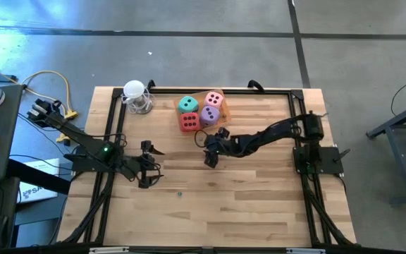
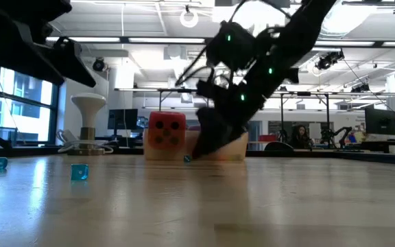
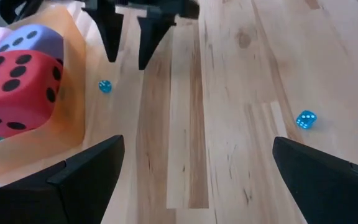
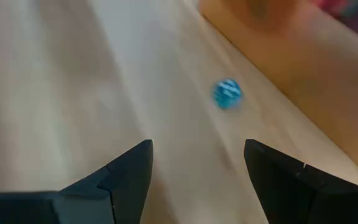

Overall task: Pick & Place Dice
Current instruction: Put the top light blue die into the bin

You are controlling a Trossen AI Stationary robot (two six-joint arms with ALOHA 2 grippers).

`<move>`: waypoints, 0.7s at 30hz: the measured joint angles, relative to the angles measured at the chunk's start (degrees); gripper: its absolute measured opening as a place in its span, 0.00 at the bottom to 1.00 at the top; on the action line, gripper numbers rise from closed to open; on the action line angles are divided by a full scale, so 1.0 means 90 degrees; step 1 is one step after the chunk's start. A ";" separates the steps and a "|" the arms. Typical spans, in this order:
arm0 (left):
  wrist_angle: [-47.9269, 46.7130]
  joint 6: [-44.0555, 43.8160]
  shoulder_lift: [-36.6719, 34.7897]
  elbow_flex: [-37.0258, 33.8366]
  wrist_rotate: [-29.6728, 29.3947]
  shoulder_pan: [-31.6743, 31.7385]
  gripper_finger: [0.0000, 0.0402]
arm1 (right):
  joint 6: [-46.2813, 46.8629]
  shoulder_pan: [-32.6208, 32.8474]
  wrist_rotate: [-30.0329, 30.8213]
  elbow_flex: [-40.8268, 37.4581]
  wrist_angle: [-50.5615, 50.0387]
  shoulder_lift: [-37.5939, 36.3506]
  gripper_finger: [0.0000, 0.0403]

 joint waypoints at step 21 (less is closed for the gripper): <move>0.0684 0.0552 0.0932 -0.0005 0.0005 0.0041 1.00 | -0.0279 -0.0245 0.0281 0.0015 0.1649 0.1067 0.49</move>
